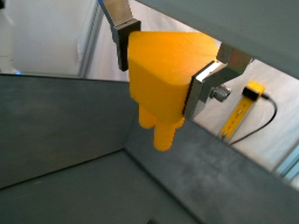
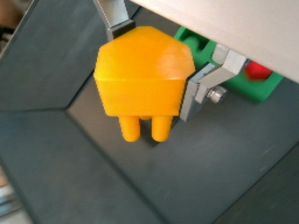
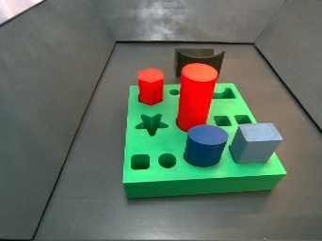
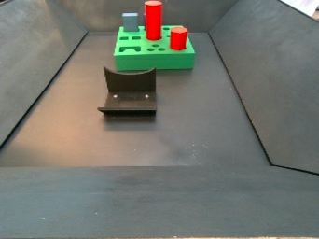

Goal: Pick up the 3 prong object. Move up. Place the 3 prong object on the fixture. Regrasp the 3 prong object. Move to above the board. Insert the 3 prong object.
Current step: Move to above the board.

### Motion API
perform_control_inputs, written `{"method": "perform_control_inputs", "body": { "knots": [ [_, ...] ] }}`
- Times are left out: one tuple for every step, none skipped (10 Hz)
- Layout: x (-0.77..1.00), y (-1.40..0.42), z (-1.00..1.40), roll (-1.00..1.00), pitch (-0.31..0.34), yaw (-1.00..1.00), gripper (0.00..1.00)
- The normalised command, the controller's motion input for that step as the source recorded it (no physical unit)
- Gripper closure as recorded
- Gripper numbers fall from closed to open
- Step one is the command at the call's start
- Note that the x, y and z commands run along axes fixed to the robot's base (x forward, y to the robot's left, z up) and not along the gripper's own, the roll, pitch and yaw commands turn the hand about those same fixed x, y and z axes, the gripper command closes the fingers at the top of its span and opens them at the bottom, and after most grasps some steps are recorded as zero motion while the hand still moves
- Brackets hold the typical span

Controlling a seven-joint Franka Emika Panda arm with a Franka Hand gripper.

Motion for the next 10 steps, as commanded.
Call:
{"method": "perform_control_inputs", "body": {
  "knots": [
    [-0.12, -1.00, 0.08, -1.00, -0.055, -0.07, 1.00],
    [-0.13, -1.00, 0.09, -1.00, -0.050, -0.07, 1.00],
    [-0.14, -1.00, 0.10, -1.00, -0.047, -0.08, 1.00],
    [-0.15, -1.00, 0.11, -1.00, -0.043, -0.08, 1.00],
    [-0.17, -1.00, 0.11, -1.00, -0.043, -0.08, 1.00],
    [-0.16, -0.83, 0.11, -1.00, -0.048, -0.08, 1.00],
    [-0.13, -0.52, 0.08, -0.81, -0.049, -0.06, 1.00],
    [-0.11, -0.23, 0.05, -0.54, -0.049, -0.03, 1.00],
    [-0.10, -0.12, 0.03, -0.38, -0.068, -0.02, 1.00],
    [-0.10, -0.08, 0.02, -0.30, -0.077, -0.01, 1.00]
  ]
}}
